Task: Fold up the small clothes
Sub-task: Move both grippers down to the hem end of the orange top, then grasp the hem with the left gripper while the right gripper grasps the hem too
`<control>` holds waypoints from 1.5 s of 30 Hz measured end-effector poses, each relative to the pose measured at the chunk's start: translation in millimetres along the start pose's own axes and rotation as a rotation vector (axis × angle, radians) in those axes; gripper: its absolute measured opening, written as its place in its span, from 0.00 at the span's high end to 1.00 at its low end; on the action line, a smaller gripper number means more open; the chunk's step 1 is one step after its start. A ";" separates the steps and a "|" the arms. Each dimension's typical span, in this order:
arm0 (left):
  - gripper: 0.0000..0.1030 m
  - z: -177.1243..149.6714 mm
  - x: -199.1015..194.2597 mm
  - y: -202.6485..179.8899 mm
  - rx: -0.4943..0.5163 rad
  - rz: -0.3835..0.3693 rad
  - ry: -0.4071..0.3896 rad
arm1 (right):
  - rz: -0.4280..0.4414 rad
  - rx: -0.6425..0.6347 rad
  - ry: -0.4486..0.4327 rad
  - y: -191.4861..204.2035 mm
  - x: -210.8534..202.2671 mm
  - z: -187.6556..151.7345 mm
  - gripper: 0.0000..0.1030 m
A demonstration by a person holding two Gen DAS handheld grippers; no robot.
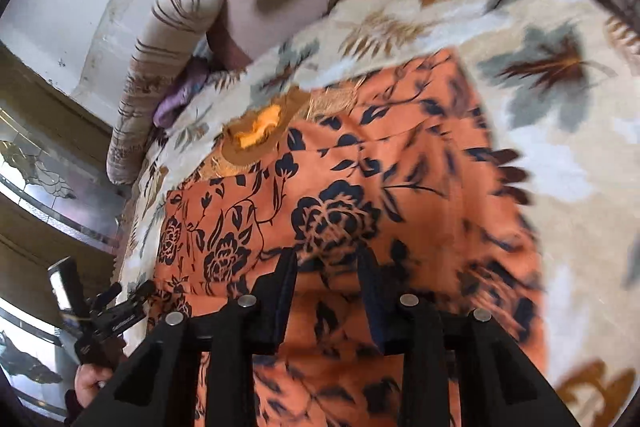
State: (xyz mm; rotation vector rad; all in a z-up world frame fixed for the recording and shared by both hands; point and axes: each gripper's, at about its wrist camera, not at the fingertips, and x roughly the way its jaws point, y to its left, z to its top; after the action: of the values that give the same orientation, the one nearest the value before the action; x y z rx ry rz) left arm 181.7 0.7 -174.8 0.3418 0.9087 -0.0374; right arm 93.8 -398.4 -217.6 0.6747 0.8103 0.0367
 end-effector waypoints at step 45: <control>0.41 -160.7 -48.2 60.0 -0.032 -0.435 0.231 | -0.049 0.178 -0.030 -105.1 -129.7 -131.5 0.24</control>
State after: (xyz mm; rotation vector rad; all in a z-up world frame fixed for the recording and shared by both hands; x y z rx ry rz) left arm 39.3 101.3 -211.5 0.1143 1.1990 -0.3898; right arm -109.3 -446.5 -257.2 0.8206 0.8070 -0.0909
